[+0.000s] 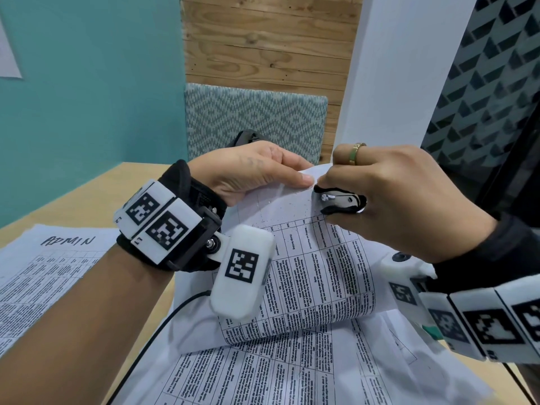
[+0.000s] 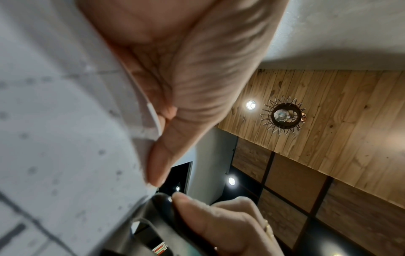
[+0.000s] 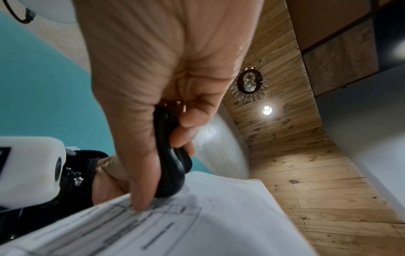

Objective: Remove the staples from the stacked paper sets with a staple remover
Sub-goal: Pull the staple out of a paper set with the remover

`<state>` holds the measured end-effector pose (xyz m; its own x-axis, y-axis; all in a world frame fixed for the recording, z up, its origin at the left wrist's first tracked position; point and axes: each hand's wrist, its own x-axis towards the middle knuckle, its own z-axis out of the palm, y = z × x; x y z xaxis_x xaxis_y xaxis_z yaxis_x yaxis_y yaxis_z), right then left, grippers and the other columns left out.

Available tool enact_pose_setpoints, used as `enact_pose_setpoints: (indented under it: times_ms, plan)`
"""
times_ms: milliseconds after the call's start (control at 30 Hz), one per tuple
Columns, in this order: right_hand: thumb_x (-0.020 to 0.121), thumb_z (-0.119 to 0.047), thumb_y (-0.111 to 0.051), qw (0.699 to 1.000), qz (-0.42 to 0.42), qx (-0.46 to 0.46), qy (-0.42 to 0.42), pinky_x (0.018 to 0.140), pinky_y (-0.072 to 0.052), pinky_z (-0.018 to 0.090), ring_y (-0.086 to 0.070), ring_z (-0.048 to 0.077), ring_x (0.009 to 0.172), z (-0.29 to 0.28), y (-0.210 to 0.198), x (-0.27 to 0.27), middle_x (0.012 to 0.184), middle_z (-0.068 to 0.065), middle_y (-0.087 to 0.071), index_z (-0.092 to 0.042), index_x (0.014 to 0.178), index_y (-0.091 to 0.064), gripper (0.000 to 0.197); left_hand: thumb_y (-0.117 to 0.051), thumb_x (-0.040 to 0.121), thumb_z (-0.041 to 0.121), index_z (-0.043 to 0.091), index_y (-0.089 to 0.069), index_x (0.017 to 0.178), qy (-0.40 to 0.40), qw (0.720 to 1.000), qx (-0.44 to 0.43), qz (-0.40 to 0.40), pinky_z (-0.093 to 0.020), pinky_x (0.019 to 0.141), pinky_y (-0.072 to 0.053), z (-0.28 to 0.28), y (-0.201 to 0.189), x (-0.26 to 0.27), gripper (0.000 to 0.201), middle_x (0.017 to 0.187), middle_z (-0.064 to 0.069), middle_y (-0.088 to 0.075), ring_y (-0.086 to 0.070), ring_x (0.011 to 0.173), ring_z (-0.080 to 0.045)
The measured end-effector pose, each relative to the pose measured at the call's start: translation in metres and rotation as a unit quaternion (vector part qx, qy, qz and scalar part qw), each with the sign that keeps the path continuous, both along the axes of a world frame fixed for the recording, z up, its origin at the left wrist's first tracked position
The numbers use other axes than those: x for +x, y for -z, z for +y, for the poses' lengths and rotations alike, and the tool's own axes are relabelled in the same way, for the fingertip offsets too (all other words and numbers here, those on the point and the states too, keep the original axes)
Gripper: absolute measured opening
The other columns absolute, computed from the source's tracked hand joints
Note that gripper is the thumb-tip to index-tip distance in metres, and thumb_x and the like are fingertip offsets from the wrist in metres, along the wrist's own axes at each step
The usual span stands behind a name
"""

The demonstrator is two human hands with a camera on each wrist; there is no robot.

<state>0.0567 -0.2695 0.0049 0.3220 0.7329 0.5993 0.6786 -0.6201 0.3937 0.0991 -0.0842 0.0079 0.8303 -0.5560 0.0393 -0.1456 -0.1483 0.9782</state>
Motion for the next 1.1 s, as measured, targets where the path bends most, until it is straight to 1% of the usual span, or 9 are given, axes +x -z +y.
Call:
enact_pose_setpoints:
  times_ms: [100, 233, 367, 533, 733, 833, 933, 1033, 1100]
  plan:
    - [0.061, -0.013, -0.068, 1.0, -0.001, 0.003, -0.004, 0.037, -0.044, 0.034, -0.051, 0.031, 0.046, 0.0, 0.0, 0.0, 0.067, 0.006, -0.058, -0.006, 0.071, -0.067, 0.012, -0.06, 0.073, 0.011, -0.004, -0.059, 0.115, 0.005, 1.0, 0.005, 0.006, -0.02, 0.076, -0.052, 0.002, 0.0, 0.0, 0.044, 0.112, -0.021, -0.061, -0.058, 0.091, -0.022]
    - [0.061, -0.014, -0.069, 1.0, 0.002, 0.016, -0.007, 0.038, -0.044, 0.032, -0.051, 0.031, 0.046, 0.0, 0.0, 0.0, 0.064, 0.006, -0.057, -0.005, 0.067, -0.066, 0.011, -0.059, 0.076, 0.009, -0.001, -0.062, 0.109, 0.021, 1.0, 0.002, 0.008, -0.02, 0.062, -0.055, 0.004, -0.003, -0.004, 0.034, 0.084, -0.009, -0.067, -0.064, 0.068, -0.013]
    - [0.065, -0.019, -0.068, 0.999, 0.026, 0.046, -0.006, 0.039, -0.044, 0.036, -0.051, 0.032, 0.047, -0.002, -0.001, 0.001, 0.064, 0.005, -0.057, -0.008, 0.069, -0.068, 0.012, -0.06, 0.078, -0.006, 0.004, -0.064, 0.094, 0.02, 1.0, 0.005, -0.024, -0.017, 0.057, -0.052, 0.001, -0.002, -0.009, 0.019, 0.072, -0.002, -0.069, -0.065, 0.061, -0.009]
    - [0.062, -0.026, -0.071, 0.99, 0.101, 0.098, -0.029, 0.047, -0.043, 0.034, -0.049, 0.022, 0.053, -0.005, -0.007, -0.002, 0.063, -0.003, -0.053, -0.01, 0.072, -0.07, 0.019, -0.072, 0.06, 0.005, 0.009, -0.067, 0.081, 0.003, 0.997, -0.001, -0.073, -0.017, 0.065, -0.052, -0.004, 0.003, -0.01, 0.022, 0.072, -0.002, -0.07, -0.064, 0.065, -0.009]
    - [0.057, -0.031, -0.075, 0.979, 0.15, 0.136, -0.021, 0.055, -0.038, 0.034, -0.054, 0.018, 0.059, -0.007, -0.009, -0.001, 0.062, -0.002, -0.058, -0.009, 0.072, -0.071, 0.026, -0.072, 0.066, 0.008, 0.01, -0.069, 0.082, -0.018, 0.995, 0.005, -0.094, -0.014, 0.066, -0.051, -0.007, 0.002, -0.012, 0.017, 0.077, -0.002, -0.069, -0.063, 0.069, -0.008]
    - [0.057, -0.03, -0.075, 0.975, 0.159, 0.152, -0.024, 0.056, -0.039, 0.034, -0.051, 0.014, 0.059, -0.007, -0.01, -0.002, 0.062, -0.001, -0.059, -0.008, 0.071, -0.071, 0.026, -0.073, 0.062, 0.011, 0.011, -0.069, 0.081, -0.026, 0.996, -0.004, -0.08, -0.016, 0.067, -0.053, -0.008, 0.002, -0.013, 0.019, 0.076, -0.003, -0.07, -0.064, 0.069, -0.01]
    - [0.057, -0.028, -0.074, 0.976, 0.153, 0.155, -0.017, 0.056, -0.039, 0.036, -0.053, 0.017, 0.058, -0.007, -0.012, -0.004, 0.063, 0.0, -0.059, -0.008, 0.07, -0.07, 0.024, -0.07, 0.069, 0.002, 0.002, -0.067, 0.089, -0.034, 0.998, -0.016, -0.053, -0.019, 0.066, -0.055, -0.01, 0.001, -0.013, 0.02, 0.074, -0.004, -0.071, -0.066, 0.066, -0.012]
    - [0.057, -0.026, -0.072, 0.977, 0.146, 0.158, -0.006, 0.055, -0.043, 0.037, -0.057, 0.022, 0.059, -0.004, -0.011, -0.006, 0.063, 0.002, -0.06, -0.007, 0.067, -0.069, 0.022, -0.061, 0.075, -0.009, 0.002, -0.061, 0.08, -0.047, 0.997, -0.058, 0.014, -0.021, 0.051, -0.053, -0.016, 0.0, -0.017, 0.011, 0.061, -0.005, -0.067, -0.064, 0.053, -0.012]
    - [0.057, -0.025, -0.07, 0.977, 0.139, 0.161, 0.002, 0.055, -0.047, 0.038, -0.057, 0.025, 0.06, -0.003, -0.009, -0.005, 0.063, 0.004, -0.061, -0.006, 0.066, -0.067, 0.021, -0.057, 0.076, -0.012, 0.004, -0.055, 0.07, -0.072, 0.994, -0.082, 0.031, -0.019, 0.046, -0.05, -0.02, 0.001, -0.018, 0.017, 0.054, -0.004, -0.063, -0.061, 0.046, -0.011]
